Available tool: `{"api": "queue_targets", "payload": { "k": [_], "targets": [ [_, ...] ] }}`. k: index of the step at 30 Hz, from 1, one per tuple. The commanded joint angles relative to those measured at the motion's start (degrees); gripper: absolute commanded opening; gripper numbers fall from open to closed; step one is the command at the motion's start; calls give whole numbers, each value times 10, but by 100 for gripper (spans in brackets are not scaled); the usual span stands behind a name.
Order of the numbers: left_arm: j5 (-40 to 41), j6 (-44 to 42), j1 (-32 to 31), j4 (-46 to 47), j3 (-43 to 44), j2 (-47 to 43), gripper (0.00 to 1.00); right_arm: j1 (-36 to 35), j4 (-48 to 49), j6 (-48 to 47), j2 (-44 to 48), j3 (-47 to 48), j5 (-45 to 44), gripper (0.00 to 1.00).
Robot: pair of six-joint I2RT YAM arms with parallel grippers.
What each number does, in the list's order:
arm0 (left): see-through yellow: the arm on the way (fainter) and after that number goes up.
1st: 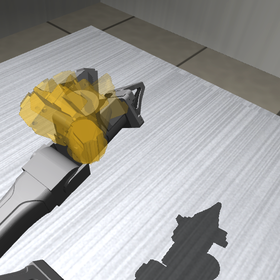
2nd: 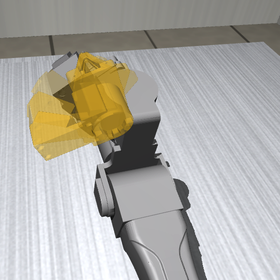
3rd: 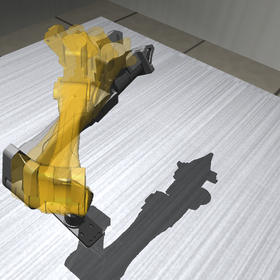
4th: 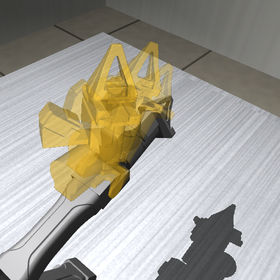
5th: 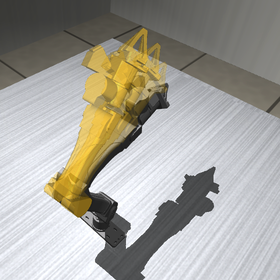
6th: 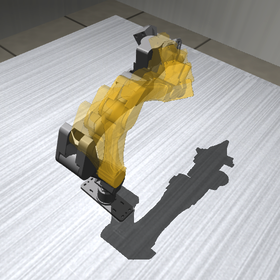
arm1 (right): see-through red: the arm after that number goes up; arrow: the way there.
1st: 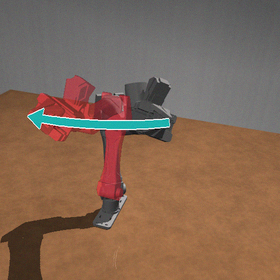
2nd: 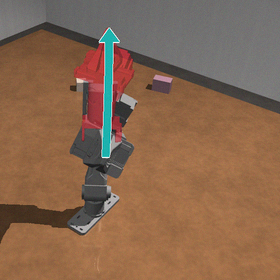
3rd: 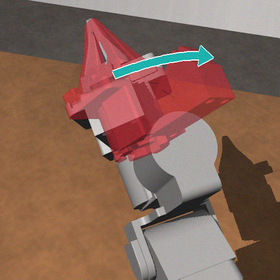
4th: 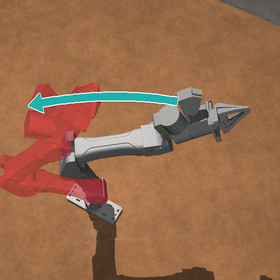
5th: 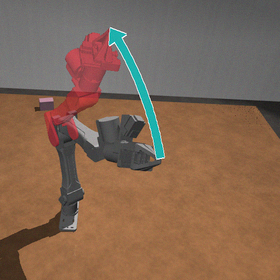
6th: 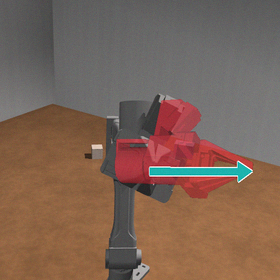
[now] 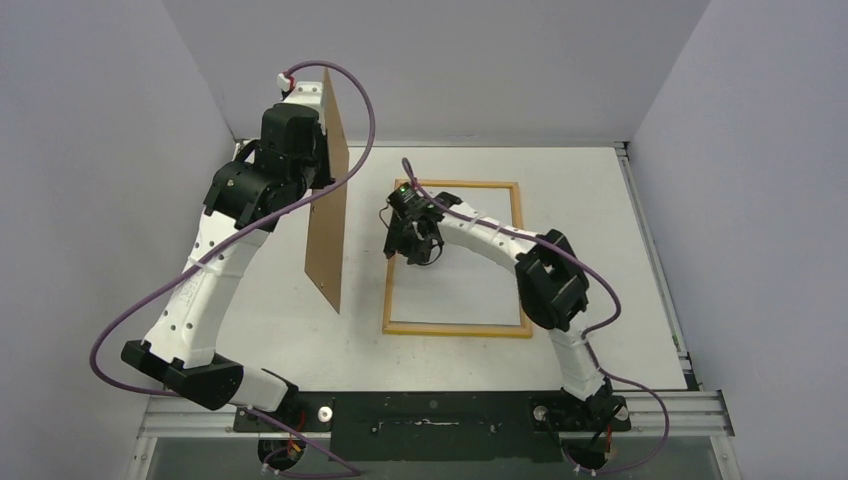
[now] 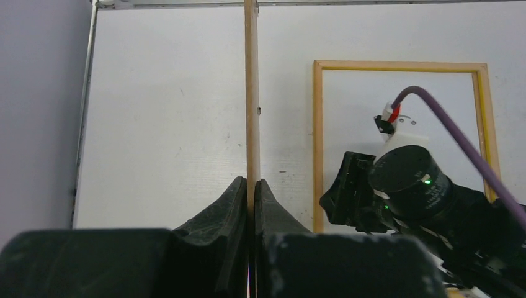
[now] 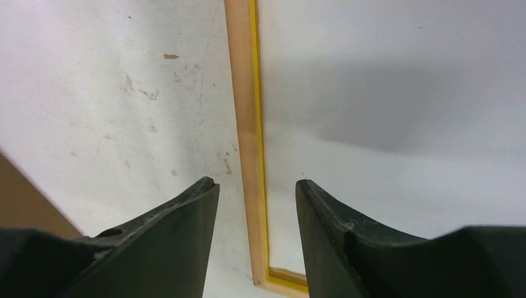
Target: Put the photo into the frame
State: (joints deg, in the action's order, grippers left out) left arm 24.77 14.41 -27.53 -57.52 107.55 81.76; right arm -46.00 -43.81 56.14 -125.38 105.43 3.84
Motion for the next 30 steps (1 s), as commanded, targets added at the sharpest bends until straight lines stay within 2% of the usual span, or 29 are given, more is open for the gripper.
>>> {"api": "queue_targets", "payload": {
  "k": [1,4,9,15,21,25,27,30],
  "targets": [
    [-50,6,5,56,45,-11,0,36,78,-21,162,-85,-11,52],
    [-121,0,6,98,38,-16,0,77,146,-48,248,-157,-6,61],
    [-274,1,9,206,2,-26,0,170,342,-50,375,-287,98,66],
    [-409,41,12,332,-3,-14,0,225,463,-71,488,-360,103,89],
    [-474,114,19,429,40,18,0,263,502,-48,592,-412,26,94],
    [-511,169,48,441,83,48,0,253,486,-31,651,-444,-65,94],
    [-532,213,65,466,87,57,0,250,489,-19,666,-464,-76,94],
    [-570,294,88,520,82,68,0,251,507,-16,658,-463,-46,95]
  ]
}}
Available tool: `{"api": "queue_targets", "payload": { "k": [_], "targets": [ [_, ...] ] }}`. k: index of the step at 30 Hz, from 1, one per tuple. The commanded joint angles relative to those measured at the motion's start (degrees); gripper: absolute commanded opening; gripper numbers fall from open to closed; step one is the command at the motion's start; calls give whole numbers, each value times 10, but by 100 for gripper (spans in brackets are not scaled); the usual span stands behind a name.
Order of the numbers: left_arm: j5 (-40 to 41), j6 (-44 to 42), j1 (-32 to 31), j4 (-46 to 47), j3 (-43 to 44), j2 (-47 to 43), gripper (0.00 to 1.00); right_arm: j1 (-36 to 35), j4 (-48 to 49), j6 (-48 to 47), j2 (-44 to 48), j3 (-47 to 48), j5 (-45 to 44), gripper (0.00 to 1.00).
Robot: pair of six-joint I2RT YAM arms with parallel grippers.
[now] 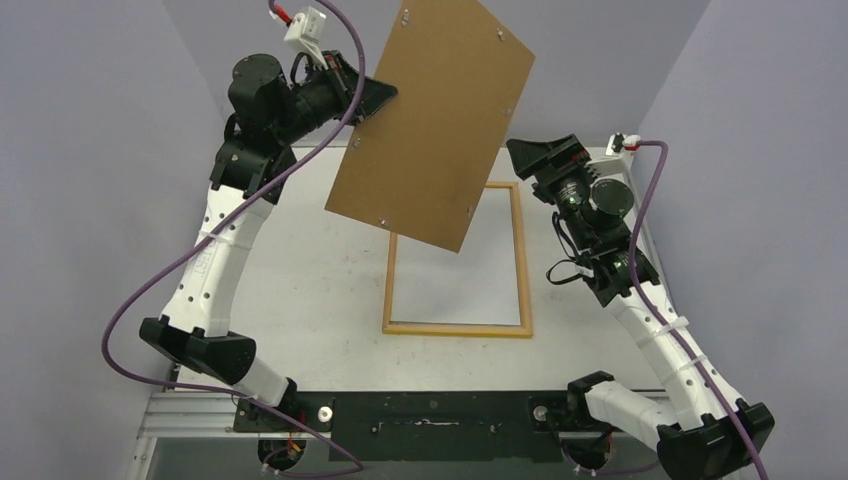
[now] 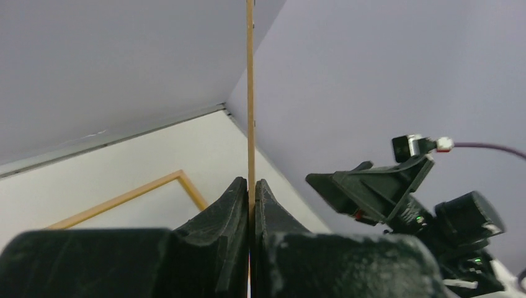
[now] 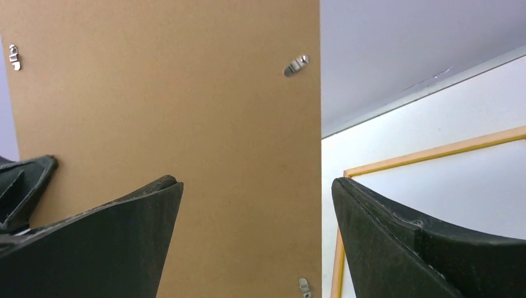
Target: Put the photo into the frame
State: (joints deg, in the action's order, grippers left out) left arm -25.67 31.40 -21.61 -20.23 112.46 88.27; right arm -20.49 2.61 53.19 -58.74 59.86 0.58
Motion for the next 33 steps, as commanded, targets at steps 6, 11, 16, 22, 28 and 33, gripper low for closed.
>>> {"api": "queue_targets", "payload": {
  "k": [6,11,16,22,28,33],
  "targets": [
    [-130,273,71,274,30,28,0,-1,115,31,-68,22,106,100],
    [-134,290,83,265,36,25,0,11,221,78,-84,16,165,100],
    [-146,313,108,256,29,19,0,18,476,147,-101,-8,280,93],
    [-166,302,147,216,26,18,0,30,605,252,-118,-6,339,80],
    [-193,315,149,237,23,30,0,30,483,202,-102,45,364,55],
    [-188,298,149,211,12,29,0,30,389,162,-99,80,372,25]
  ]
}}
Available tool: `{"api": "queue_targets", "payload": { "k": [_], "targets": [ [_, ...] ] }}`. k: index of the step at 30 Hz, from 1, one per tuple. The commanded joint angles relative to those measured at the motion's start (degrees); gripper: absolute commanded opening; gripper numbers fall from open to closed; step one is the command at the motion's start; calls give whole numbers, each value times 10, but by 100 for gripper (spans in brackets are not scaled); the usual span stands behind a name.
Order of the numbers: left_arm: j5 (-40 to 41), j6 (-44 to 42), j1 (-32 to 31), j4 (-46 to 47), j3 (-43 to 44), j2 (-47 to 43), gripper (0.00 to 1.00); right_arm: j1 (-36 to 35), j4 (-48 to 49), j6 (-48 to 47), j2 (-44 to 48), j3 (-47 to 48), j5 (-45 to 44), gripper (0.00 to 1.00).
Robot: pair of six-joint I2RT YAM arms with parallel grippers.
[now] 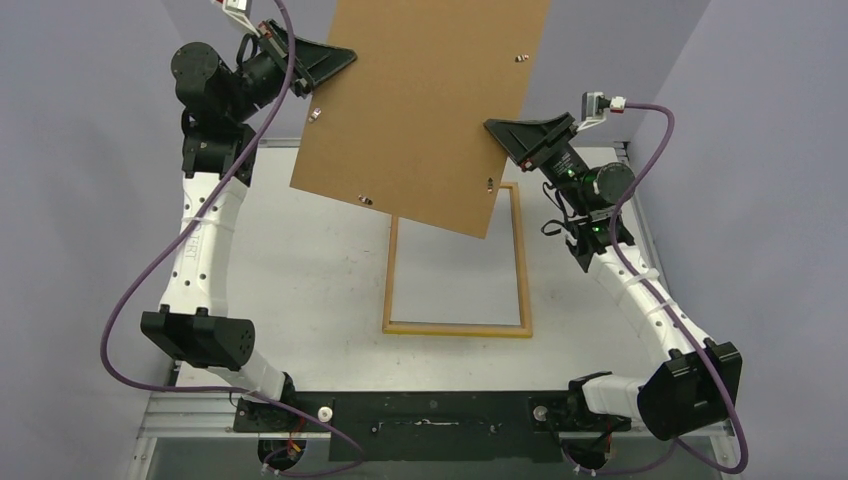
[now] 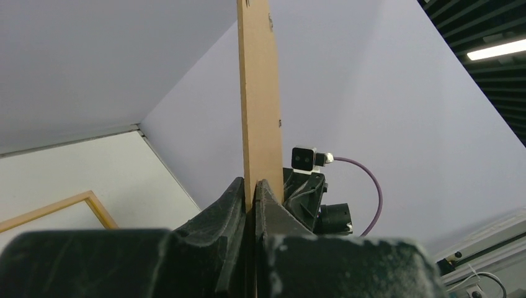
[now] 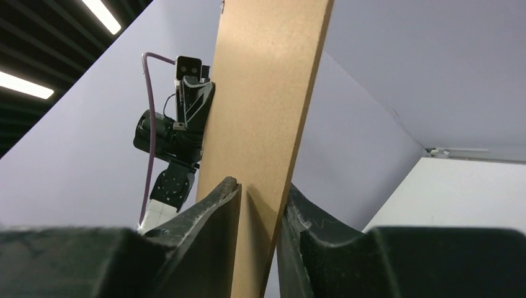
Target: Put the photo into the frame
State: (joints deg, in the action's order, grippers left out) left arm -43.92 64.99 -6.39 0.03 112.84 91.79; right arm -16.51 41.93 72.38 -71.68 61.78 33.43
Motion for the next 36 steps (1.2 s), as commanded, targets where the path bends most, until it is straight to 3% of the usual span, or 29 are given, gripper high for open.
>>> {"api": "queue_targets", "payload": {
  "k": [1,5,11,17,22,26,36],
  "targets": [
    [-5,-38,-4,7,4,-7,1,-10,-8,-30,30,63,44,18],
    [-1,-48,-1,1,-34,-16,15,-9,-32,-32,25,66,36,0],
    [8,-91,17,-44,-111,-49,36,-7,-98,-42,29,67,24,0],
    [15,-123,47,-48,-231,-99,60,-3,-249,-75,30,74,-7,0],
    [15,-161,61,-97,-303,-122,78,-1,-305,-83,26,46,-11,0],
    [-5,-165,91,-128,-332,-119,82,2,-329,-83,21,28,-10,0],
    [13,-183,94,-142,-387,-89,86,13,-351,-83,5,-20,-25,0]
  ]
}}
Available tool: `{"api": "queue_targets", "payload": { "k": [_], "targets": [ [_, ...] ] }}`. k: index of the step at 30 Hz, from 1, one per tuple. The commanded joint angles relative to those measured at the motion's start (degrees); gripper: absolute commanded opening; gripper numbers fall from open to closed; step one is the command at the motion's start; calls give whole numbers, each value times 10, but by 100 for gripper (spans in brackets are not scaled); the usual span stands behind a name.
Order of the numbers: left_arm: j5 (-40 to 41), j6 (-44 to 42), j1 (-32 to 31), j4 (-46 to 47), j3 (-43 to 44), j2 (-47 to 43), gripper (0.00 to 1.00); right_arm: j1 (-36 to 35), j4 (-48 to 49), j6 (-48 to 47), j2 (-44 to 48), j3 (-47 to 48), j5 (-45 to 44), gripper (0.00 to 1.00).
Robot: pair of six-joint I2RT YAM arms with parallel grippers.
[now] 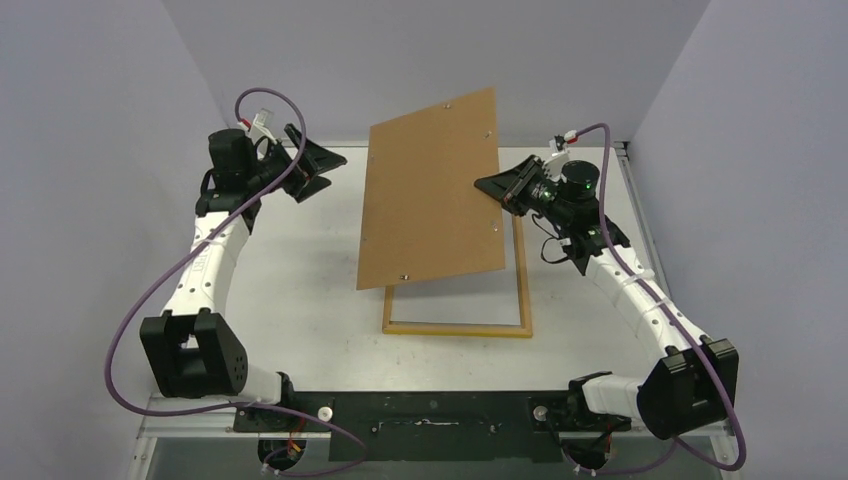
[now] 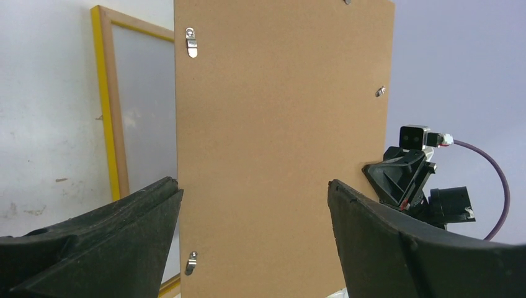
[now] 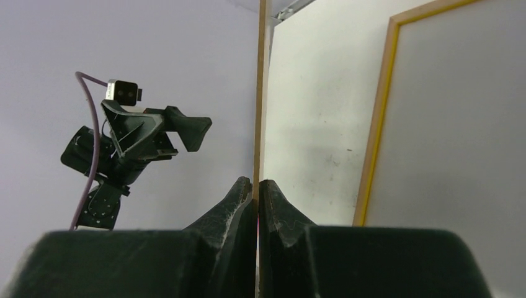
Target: Put the photo into the frame
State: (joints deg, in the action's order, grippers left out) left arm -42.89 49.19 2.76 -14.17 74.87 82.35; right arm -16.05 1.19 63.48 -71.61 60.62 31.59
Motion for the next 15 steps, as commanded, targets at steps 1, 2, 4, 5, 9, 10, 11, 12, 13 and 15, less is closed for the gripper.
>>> {"api": "queue_targets", "payload": {
  "k": [1,2,4,5,9,10,11,12,13,15],
  "targets": [
    [5,-29,2,-3,-11,9,86,13,55,0,4,-15,-3,0],
    [6,-33,2,-6,-16,13,86,18,51,-6,4,-21,0,0],
    [3,-38,0,-2,-31,24,86,36,47,-25,4,-34,20,0],
    [3,-31,-1,6,-40,32,86,42,39,-35,4,-40,30,0],
    [10,-23,-17,44,-51,76,84,68,-10,-81,7,-42,54,0],
    [14,-28,-22,44,-49,90,83,72,-25,-91,11,-44,54,0],
    [17,-31,-23,43,-48,105,81,75,-40,-104,15,-42,52,0],
    [19,-34,-41,40,-44,119,78,80,-57,-117,15,-41,51,0],
    [20,-39,-48,32,-39,137,76,85,-66,-125,12,-41,53,0],
    [21,-50,-63,11,-29,170,71,94,-70,-135,9,-51,61,0]
  ]
}}
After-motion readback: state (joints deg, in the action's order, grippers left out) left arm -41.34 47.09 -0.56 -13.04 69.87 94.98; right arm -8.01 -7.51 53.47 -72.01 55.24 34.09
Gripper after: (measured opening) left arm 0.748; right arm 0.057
